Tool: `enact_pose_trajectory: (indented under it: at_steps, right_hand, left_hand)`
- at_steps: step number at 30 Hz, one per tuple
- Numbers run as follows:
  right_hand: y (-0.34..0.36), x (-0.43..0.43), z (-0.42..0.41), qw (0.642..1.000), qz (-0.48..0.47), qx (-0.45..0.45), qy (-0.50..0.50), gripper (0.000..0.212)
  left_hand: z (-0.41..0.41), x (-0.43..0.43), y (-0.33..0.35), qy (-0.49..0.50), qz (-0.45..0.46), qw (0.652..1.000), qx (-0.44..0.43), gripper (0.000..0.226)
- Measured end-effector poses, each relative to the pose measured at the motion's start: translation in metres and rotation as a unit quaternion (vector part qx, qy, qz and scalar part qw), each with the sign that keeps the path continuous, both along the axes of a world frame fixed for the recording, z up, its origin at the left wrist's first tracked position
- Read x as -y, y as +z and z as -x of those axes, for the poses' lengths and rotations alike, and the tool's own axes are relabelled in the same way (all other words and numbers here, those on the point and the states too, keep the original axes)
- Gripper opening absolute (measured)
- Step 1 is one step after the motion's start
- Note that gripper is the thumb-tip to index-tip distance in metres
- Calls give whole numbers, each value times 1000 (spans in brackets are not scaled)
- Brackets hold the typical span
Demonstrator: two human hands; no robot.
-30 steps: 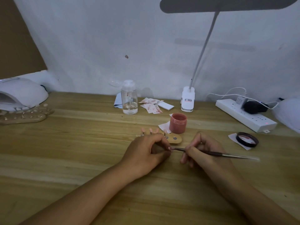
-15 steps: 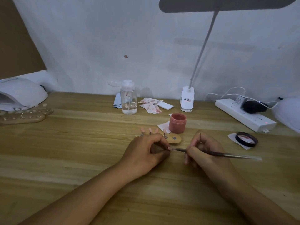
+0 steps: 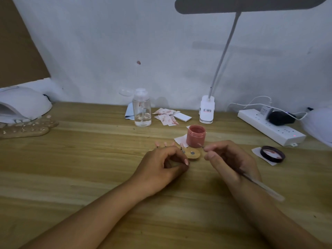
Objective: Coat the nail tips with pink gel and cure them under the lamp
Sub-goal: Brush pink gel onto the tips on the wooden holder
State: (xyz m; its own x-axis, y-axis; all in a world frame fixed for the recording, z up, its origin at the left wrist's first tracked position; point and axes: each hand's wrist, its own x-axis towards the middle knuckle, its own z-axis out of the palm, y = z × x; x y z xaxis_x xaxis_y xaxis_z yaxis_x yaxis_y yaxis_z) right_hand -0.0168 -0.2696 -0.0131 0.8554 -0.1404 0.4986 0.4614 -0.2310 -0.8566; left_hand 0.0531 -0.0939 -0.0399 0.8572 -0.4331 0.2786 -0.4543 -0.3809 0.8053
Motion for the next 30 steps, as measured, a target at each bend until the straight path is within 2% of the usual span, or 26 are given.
enact_pose_trajectory:
  at_steps: [4,10,16,21,30]
  right_hand:
    - [-2,-2,3,998,53,24,-37,19]
    - [-5,-8,6,988,137,37,-59,20]
    - [-7,-8,7,971,223,56,-70,24]
    - [-6,-9,8,964,250,58,-63,14]
    - [-4,-12,10,962,257,64,-64,14]
  left_hand:
    - [-1,0,0,-18,39,999,-19,18]
    - [1,0,1,-45,89,994,-44,8]
    - [0,2,3,-45,111,991,-51,10]
    - [0,2,1,-42,113,992,-47,13]
    - [-2,1,-1,-39,113,992,-40,13]
